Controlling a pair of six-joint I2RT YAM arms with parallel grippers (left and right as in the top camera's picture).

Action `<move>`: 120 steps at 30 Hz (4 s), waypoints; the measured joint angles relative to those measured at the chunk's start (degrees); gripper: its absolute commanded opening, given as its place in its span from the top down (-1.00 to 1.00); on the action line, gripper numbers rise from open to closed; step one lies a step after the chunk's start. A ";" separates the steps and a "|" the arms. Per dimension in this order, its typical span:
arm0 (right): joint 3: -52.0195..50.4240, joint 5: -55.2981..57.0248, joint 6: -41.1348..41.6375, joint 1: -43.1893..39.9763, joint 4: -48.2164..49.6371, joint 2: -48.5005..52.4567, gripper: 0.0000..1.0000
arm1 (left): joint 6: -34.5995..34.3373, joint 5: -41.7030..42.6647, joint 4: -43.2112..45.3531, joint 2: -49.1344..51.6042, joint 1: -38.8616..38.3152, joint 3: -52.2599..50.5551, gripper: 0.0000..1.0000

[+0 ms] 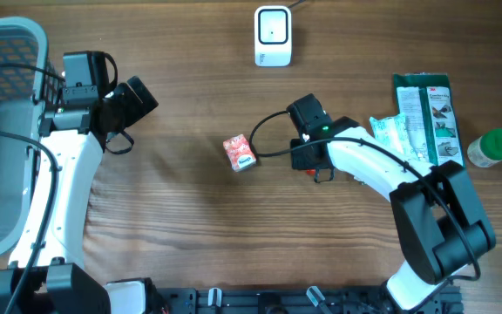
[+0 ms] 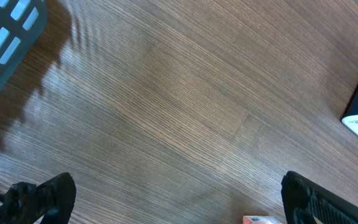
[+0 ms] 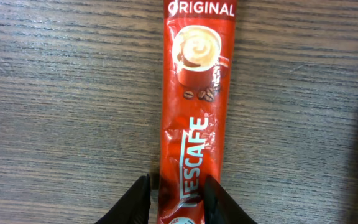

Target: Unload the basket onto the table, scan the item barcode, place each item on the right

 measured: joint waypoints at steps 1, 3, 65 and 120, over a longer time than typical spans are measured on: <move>-0.09 0.04 -0.07 0.00 0.09 -0.07 0.63 | 0.02 0.00 0.00 0.00 0.00 0.00 -1.00; -0.20 0.66 -0.02 0.00 0.11 -0.11 0.90 | 0.02 0.02 0.00 0.00 0.00 0.00 -1.00; 5.35 -94.57 -31.41 -34.47 -9.64 -12.63 0.91 | 0.02 0.02 0.00 0.00 0.00 0.00 -1.00; 5.68 -94.62 -6.27 -34.47 22.27 -55.89 0.91 | 0.00 0.02 0.00 0.00 0.00 0.00 -1.00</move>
